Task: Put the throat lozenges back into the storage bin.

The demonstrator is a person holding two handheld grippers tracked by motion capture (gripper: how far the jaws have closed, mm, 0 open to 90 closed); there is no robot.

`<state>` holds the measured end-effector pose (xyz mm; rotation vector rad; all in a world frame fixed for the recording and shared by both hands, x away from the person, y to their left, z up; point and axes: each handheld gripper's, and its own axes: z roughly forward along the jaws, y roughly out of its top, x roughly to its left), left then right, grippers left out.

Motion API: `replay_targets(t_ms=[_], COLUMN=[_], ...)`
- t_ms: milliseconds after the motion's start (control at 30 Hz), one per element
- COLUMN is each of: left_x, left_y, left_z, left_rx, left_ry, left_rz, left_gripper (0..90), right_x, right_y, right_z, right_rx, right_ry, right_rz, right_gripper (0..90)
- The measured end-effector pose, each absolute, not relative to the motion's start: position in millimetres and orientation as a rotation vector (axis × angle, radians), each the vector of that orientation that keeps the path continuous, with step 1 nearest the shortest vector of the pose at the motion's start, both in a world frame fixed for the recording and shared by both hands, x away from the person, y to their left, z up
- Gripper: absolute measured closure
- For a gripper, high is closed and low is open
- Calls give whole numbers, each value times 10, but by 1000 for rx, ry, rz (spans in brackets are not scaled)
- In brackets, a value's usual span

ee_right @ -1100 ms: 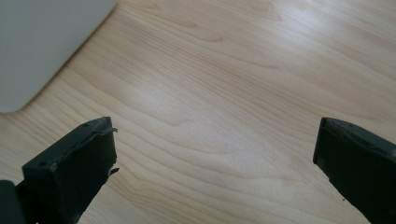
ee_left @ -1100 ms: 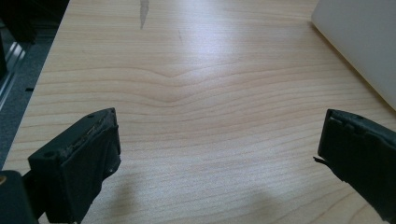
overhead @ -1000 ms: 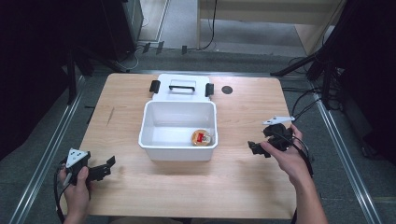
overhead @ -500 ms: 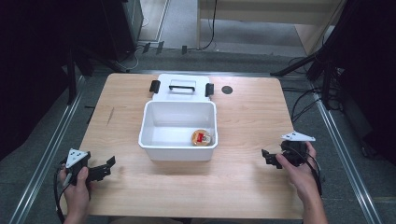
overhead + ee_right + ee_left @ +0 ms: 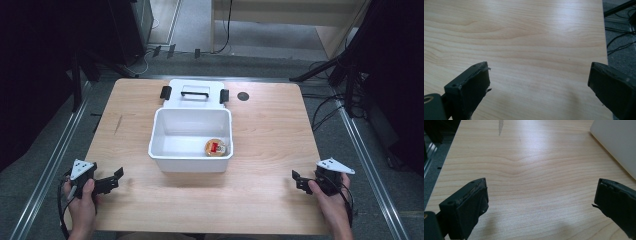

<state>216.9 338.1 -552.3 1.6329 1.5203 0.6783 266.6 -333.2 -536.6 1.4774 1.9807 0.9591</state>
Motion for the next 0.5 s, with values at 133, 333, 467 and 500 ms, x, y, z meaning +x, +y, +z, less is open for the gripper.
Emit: replay_targets(t_ms=[133, 333, 467, 500], left_x=[2169, 2169, 2169, 2169], left_y=[3380, 3380, 3380, 3380], left_z=[-5524, -5524, -5523, -5523], left_rx=[1629, 1628, 1633, 1632], left_ry=[1522, 1522, 1521, 1521], left_rz=[678, 678, 678, 679], left_gripper=[0, 0, 0, 0], right_x=[2580, 2465, 2403, 2390], right_y=[-3416, -3481, -3538, -3549], right_z=[-5405, -5440, -5465, -5462], right_rx=[1496, 1486, 1492, 1501], right_ry=[1958, 1948, 1926, 1915], right_rz=[966, 970, 1002, 1008], right_gripper=[47, 56, 56, 57])
